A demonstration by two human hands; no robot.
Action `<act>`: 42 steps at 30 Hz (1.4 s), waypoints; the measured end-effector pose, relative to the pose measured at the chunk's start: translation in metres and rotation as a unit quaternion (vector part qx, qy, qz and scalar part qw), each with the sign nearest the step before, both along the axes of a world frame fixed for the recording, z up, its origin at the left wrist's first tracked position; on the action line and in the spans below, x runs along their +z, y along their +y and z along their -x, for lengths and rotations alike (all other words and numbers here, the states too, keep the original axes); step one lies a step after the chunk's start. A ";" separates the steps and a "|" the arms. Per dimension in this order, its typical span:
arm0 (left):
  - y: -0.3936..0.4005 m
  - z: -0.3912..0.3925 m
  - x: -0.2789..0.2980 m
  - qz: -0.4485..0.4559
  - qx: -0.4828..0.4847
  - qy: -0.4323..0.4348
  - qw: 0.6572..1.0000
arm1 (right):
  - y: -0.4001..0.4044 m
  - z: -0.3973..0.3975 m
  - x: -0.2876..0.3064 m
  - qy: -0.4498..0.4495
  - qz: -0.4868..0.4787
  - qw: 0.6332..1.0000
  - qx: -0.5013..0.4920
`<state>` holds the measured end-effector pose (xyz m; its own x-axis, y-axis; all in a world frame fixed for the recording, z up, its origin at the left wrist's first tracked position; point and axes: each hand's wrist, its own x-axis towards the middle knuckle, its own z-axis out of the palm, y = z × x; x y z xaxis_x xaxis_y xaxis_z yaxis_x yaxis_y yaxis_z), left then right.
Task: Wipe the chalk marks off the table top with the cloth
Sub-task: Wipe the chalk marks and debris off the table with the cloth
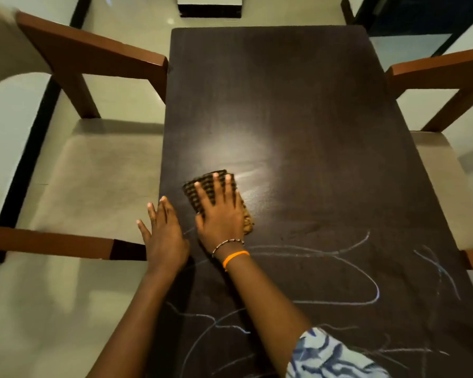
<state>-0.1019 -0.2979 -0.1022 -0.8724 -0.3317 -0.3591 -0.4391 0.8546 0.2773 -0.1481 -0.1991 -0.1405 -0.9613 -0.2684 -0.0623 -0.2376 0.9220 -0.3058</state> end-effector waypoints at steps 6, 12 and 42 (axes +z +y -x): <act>-0.022 0.003 0.008 0.017 0.005 -0.022 1.000 | 0.031 0.005 -0.002 -0.012 0.023 0.992 0.122; -0.027 0.010 0.001 0.019 0.022 -0.024 0.999 | 0.168 0.050 0.001 0.012 -0.043 0.992 -0.122; -0.055 0.017 -0.003 -0.136 0.133 0.086 0.978 | 0.084 0.084 -0.004 0.020 -0.043 0.978 -0.204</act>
<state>-0.1185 -0.3529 -0.1049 -0.8233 -0.4680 -0.3212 -0.5629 0.6003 0.5682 -0.2319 -0.1154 -0.1443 -0.9895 0.1418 -0.0273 0.1444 0.9644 -0.2216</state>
